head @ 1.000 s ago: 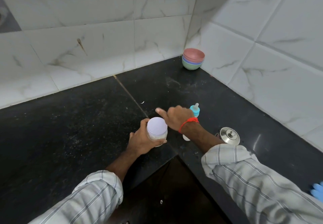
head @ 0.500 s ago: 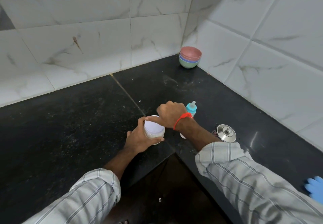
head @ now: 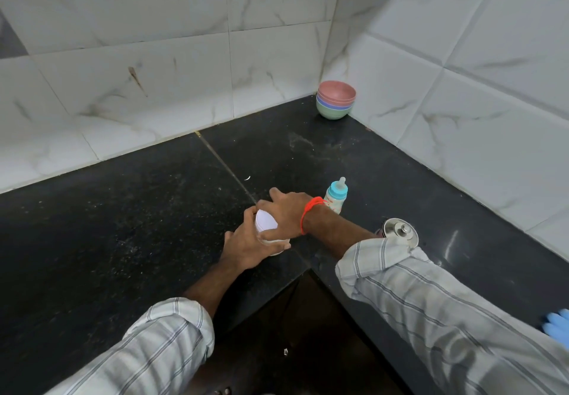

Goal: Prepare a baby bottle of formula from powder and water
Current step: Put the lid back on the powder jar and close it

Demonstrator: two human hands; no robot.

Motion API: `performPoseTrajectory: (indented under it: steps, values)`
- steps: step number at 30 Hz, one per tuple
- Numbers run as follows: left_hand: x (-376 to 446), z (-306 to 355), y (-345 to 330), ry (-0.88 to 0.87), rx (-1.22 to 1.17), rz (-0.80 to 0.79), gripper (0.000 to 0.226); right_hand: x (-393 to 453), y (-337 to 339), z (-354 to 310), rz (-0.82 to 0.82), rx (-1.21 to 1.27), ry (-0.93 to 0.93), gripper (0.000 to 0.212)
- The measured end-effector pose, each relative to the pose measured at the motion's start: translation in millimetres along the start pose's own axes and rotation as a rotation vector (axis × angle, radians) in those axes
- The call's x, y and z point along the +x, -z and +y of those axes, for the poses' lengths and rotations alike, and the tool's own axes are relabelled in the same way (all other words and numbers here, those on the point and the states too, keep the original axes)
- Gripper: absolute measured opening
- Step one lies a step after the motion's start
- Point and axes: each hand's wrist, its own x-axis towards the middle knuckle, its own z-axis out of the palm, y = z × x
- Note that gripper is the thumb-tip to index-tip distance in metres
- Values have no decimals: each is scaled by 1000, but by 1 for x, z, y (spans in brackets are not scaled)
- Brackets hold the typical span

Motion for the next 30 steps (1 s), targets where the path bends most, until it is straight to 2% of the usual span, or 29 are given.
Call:
performPoseTrajectory:
  steps: [2,7,14,18,23,30]
  values:
    - [-1,2,0,1,6,2,113,-3,-13,4,55,0,17,76]
    - [-2,3,4,-36,87,-9,103,-4,-43,-1,326,-55,-30,70]
    - [-1,-1,-2,-37,92,66,95,1,-53,-3,465,-51,-49,69]
    - [-1,-3,-7,-40,149,106,99,3,-65,-11,571,-42,-160,67]
    - [1,-6,-10,-47,190,126,103,3,-67,-24,580,-2,-319,67]
    - [2,-2,-7,-50,222,90,101,1,-65,-32,523,109,-409,70]
